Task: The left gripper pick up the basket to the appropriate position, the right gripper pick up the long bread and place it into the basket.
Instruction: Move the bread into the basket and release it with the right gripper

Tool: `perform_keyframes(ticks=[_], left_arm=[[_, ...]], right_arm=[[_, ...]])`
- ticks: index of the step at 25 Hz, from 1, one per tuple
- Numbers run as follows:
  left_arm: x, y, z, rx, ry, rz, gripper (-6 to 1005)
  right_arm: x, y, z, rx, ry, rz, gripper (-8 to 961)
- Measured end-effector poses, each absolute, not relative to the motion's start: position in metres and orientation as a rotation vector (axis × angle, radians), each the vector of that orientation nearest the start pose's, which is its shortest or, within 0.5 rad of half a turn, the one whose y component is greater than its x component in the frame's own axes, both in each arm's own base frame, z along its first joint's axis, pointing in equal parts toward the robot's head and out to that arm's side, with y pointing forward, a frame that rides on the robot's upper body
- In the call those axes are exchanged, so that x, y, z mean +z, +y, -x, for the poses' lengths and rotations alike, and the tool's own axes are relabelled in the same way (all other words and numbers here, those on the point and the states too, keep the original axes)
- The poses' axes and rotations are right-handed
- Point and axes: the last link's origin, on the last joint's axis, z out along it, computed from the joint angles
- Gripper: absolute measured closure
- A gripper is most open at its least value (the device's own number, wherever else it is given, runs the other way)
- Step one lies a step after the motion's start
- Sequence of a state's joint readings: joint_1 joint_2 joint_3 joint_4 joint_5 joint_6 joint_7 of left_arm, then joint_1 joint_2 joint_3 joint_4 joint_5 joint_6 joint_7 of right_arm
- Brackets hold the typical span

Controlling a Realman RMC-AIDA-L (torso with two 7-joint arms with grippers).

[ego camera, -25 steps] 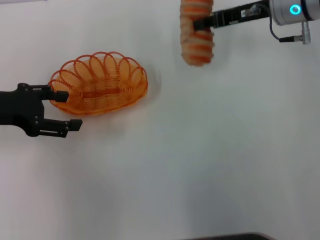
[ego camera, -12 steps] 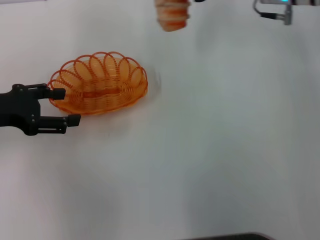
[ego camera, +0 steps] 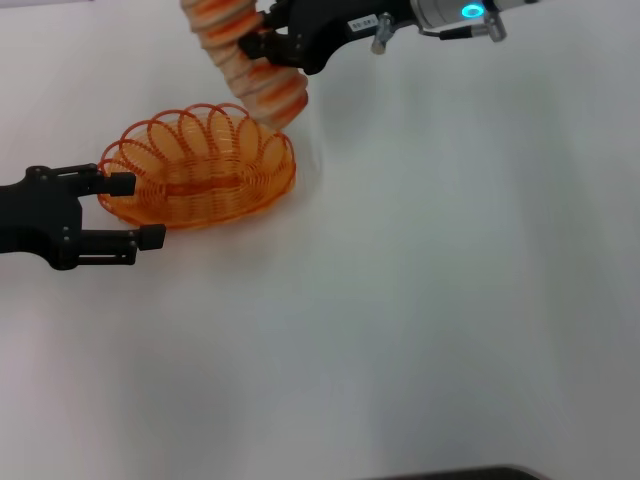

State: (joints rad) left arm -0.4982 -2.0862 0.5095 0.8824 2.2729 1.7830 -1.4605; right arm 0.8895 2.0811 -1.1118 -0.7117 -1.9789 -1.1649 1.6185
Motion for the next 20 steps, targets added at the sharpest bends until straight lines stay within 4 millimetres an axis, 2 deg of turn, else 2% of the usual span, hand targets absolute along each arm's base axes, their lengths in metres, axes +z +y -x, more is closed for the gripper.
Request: perform_keyframes(ticks=[5,11,16,20], left_arm=[[0.04,0.303,0.282,-0.52,-0.66,2.802,153],[0.041,0.302,0.282,-0.546,-0.657,2.79,153],[0.038,0.301,0.282,-0.557,-0.66,2.791,153],[0.038,0.302,0.28,-0.576,-0.655,2.786,153]], right_arm=[[-0.049,0.425,-0.103,0.307,0.178,2.882,757],[-0.058,0.426,-0.084,0.121,0.034,2.956,760],[-0.062,0.419,-0.069,-0.023,-0.122,3.037,761],[-0.067,0.414,-0.066,-0.124,-0.25,3.067,766]])
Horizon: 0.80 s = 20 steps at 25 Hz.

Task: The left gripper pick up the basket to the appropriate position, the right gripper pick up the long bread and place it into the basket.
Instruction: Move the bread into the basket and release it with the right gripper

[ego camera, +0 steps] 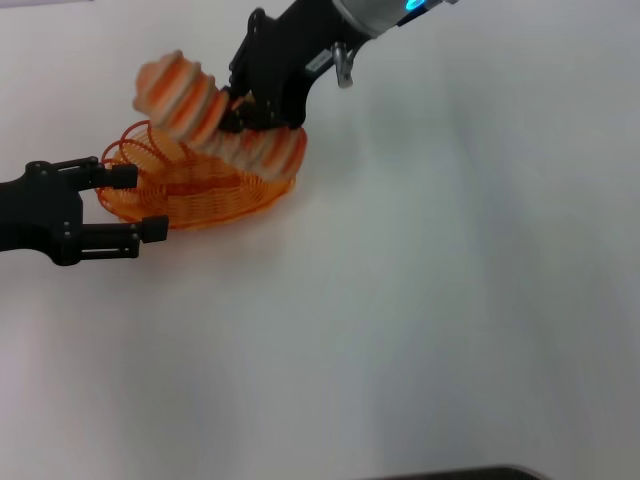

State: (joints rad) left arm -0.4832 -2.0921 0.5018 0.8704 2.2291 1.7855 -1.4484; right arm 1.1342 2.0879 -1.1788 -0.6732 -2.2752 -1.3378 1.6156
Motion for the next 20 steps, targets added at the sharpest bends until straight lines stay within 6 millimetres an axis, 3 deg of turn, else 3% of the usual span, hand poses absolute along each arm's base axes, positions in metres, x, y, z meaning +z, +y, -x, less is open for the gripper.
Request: perform_keyframes(ticks=[6,20], left_arm=[[0.037,0.301,0.28,-0.582,-0.659,2.789,154],[0.036,0.297,0.283,-0.599,-0.649,2.782,154]], right_arm=[[-0.084,0.414,-0.072,-0.173,-0.327,3.059,768],[-0.098,0.406,-0.058,-0.208,-0.469,3.086,772]])
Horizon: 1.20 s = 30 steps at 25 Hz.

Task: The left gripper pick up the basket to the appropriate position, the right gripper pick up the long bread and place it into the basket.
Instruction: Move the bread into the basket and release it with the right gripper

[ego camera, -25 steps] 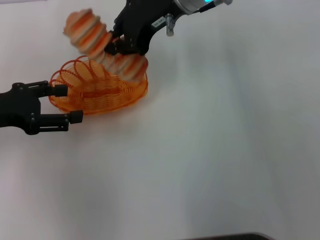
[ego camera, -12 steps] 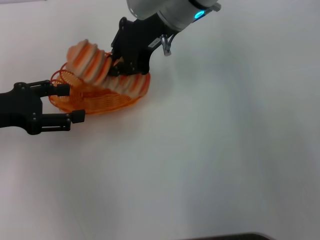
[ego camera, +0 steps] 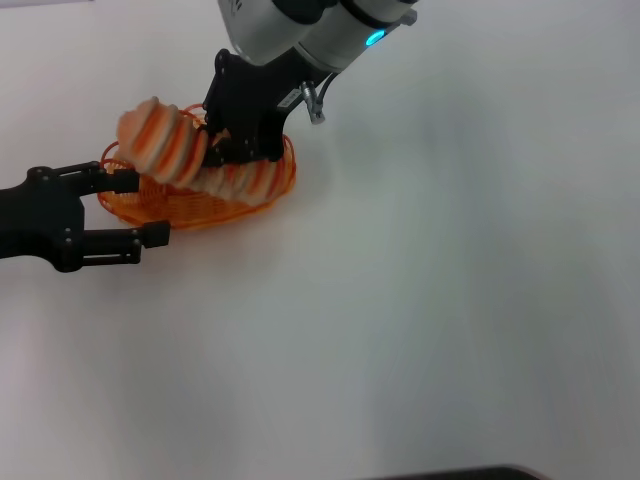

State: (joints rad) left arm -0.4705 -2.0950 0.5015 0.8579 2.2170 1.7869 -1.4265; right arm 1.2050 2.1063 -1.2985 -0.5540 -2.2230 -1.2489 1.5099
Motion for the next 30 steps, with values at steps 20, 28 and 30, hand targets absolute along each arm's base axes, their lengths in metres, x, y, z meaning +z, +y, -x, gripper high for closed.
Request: perform_keyframes(ticks=[20,28,30], left_arm=[[0.046,0.291,0.288,-0.634,-0.679,2.75,155],[0.048,0.285,0.292,-0.634,-0.69,2.749,153],[0.048,0.285,0.292,-0.634,-0.693,2.749,153]], right_arm=[[-0.114,0.408,-0.05,-0.387,-0.759,2.986,777],[-0.122,0.408,-0.046,-0.374,-0.755,2.971,720],[-0.125,0.407,-0.045,-0.37,-0.754,2.965,703]])
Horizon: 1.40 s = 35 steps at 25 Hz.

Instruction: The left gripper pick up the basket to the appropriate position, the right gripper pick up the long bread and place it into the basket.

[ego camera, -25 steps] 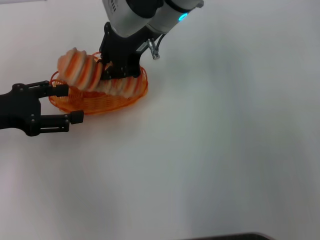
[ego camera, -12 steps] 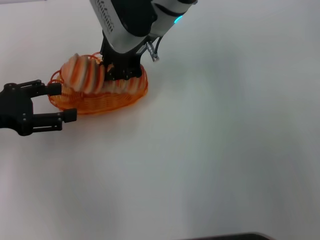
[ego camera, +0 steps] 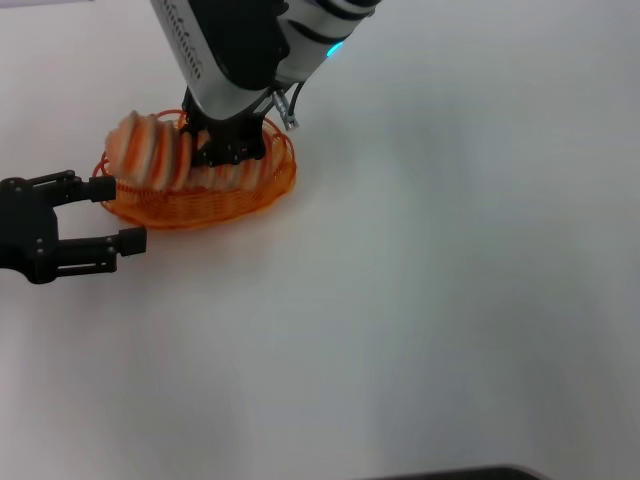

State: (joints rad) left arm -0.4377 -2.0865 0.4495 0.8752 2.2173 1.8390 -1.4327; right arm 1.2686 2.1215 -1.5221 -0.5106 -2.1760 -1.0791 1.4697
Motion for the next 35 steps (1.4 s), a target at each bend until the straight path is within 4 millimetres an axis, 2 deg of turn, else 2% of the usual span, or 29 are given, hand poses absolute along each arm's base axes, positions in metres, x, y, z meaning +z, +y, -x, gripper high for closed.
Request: perform_keyframes(ticks=[8,10,14,20,22,23,24,28,32,35], left_arm=[[0.047,0.283,0.294,-0.625,-0.701,2.751,154],[0.047,0.283,0.294,-0.625,-0.701,2.751,154],[0.048,0.284,0.294,-0.621,-0.706,2.75,154],[0.051,0.286,0.293,-0.609,-0.696,2.75,154],[0.051,0.287,0.293,-0.606,-0.69,2.749,154],[0.052,0.287,0.293,-0.603,-0.688,2.749,154],[0.052,0.287,0.293,-0.603,-0.688,2.749,154],[0.055,0.289,0.295,-0.591,-0.683,2.739,154],[0.058,0.293,0.297,-0.592,-0.685,2.698,155],[0.06,0.296,0.301,-0.585,-0.693,2.66,155]], right_arm=[[-0.129,0.408,-0.045,-0.358,-0.735,2.943,637],[-0.129,0.409,-0.046,-0.352,-0.732,2.941,401],[-0.128,0.409,-0.045,-0.292,-0.688,2.948,337],[-0.114,0.408,-0.053,-0.124,-0.559,2.955,241],[-0.105,0.406,-0.06,-0.059,-0.489,2.953,227],[-0.092,0.403,-0.067,0.012,-0.416,2.958,229],[-0.092,0.403,-0.067,0.012,-0.416,2.958,230],[-0.061,0.396,-0.092,0.171,-0.221,2.981,236],[-0.03,0.386,-0.13,0.341,0.005,2.987,239],[-0.015,0.376,-0.159,0.425,0.115,2.966,239]])
